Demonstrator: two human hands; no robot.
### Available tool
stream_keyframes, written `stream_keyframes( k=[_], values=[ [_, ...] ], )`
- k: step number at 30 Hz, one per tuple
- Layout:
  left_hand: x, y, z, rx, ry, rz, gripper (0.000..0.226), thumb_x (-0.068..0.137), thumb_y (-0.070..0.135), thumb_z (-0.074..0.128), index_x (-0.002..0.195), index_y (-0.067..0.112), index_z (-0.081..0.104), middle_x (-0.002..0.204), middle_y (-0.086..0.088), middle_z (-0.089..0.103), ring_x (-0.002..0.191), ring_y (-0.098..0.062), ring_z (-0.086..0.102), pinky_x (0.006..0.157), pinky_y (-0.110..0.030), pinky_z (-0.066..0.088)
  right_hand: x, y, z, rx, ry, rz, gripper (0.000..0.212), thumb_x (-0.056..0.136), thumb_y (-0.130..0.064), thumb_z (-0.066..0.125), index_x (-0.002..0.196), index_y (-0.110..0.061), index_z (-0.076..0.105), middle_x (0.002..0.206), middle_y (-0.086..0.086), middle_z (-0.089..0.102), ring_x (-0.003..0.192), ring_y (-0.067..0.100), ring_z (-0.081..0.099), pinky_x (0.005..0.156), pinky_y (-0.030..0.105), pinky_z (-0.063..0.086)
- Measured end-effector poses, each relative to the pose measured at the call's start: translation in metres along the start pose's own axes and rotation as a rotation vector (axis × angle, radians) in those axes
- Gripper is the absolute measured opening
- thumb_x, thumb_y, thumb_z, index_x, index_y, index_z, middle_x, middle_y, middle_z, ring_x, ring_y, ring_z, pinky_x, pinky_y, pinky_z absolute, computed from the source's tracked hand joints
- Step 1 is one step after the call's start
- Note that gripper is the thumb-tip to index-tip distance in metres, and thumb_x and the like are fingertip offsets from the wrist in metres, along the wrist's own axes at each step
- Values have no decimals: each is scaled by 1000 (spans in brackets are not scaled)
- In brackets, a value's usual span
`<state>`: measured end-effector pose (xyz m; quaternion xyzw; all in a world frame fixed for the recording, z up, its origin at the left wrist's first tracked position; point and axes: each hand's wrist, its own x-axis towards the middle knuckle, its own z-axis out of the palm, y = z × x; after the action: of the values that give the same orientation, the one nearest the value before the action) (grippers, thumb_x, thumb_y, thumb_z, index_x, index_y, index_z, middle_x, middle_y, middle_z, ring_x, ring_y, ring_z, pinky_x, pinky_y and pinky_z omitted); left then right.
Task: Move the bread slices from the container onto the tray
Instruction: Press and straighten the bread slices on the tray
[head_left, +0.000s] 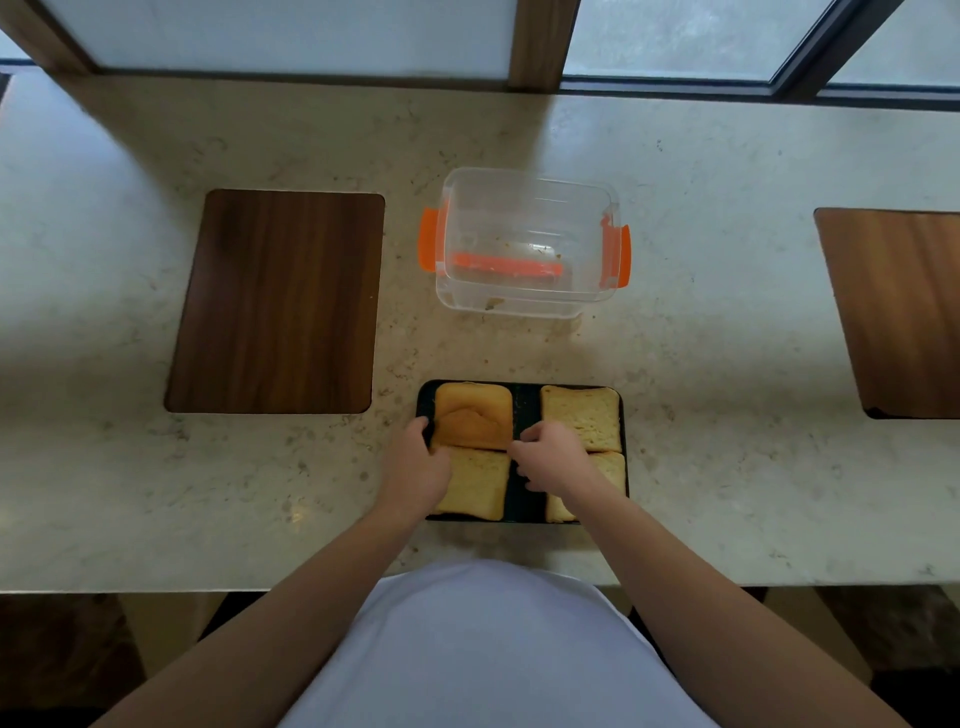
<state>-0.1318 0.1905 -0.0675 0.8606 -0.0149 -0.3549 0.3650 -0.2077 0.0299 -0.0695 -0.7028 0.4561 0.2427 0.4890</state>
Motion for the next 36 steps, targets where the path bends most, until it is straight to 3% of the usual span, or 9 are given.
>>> stream_keyframes(
  k=[3,6,15,19,23,26,29,32,36],
  values=[
    [-14,-13,-2,-6,-59,-33,38,92,0,48,129,3,55,119,-4,61,104,-22,60,74,-20,47,-8,14,5,-38,-78,28,45,92,-20,58,127,9,58,120,31,67,106,40,70,88,58,58],
    [-20,-20,1,25,-141,-67,19,85,-4,45,97,-3,61,87,-16,63,69,-18,54,52,-25,36,-14,24,11,-39,-110,31,46,91,-20,60,126,10,59,121,31,67,108,41,68,90,58,57],
    [-19,-14,5,58,-206,-150,23,84,1,51,105,-5,58,88,-13,53,76,-23,49,56,-30,34,-18,31,19,-51,-74,-11,15,90,-25,61,102,-16,64,100,10,73,95,24,70,87,49,61],
    [-19,-15,7,23,-215,-159,25,84,2,52,107,-5,58,97,-23,59,80,-26,52,64,-32,38,-22,32,16,-58,-62,-6,26,89,-22,60,107,-5,67,102,16,73,96,29,70,87,51,60],
    [-19,-13,5,-20,-154,-122,14,85,1,51,96,-4,57,86,-14,57,71,-20,51,59,-31,38,-18,30,13,-94,-11,-51,39,90,-20,57,124,-3,63,88,7,69,72,21,65,59,34,53],
    [-12,-6,2,-16,-79,-93,8,86,1,50,87,8,54,82,1,52,67,-11,46,57,-27,37,-11,20,10,-53,42,-81,48,93,-15,55,141,-10,52,110,3,67,87,19,68,74,37,62],
    [-7,0,2,20,-83,-89,13,84,1,50,94,1,58,95,-13,61,79,-22,55,63,-32,41,-6,12,9,-40,43,-81,53,94,-10,54,146,-9,47,123,5,62,101,22,65,89,42,59],
    [-4,4,5,46,-108,-88,25,83,1,50,105,-2,61,102,-22,65,90,-37,63,69,-45,51,-2,7,10,-44,27,-77,51,93,-10,53,144,-11,49,116,3,63,96,21,65,81,38,59],
    [-2,4,8,62,-111,-99,23,83,3,52,104,-1,61,103,-25,64,92,-39,63,68,-42,50,-2,4,10,-55,24,-78,49,92,-13,55,141,-13,51,109,3,66,87,18,65,66,31,54]
  ],
)
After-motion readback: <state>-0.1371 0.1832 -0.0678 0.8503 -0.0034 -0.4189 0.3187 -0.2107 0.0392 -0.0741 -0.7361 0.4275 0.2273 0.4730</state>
